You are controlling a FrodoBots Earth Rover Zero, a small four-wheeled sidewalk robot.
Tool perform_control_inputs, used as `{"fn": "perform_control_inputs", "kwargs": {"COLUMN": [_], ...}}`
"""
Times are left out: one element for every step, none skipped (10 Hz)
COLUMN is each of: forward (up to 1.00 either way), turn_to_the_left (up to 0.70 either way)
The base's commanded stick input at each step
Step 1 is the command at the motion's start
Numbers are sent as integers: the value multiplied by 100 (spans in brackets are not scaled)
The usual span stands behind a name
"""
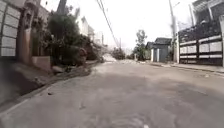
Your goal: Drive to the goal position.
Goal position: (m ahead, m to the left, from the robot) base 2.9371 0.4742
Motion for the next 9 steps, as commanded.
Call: {"fn": "perform_control_inputs", "kwargs": {"forward": [85, 85, 85, 85, 85, 85, 85, 85, 85], "turn_to_the_left": [0, 0, 5, 8, -11, -19, 5, 14, 7]}}
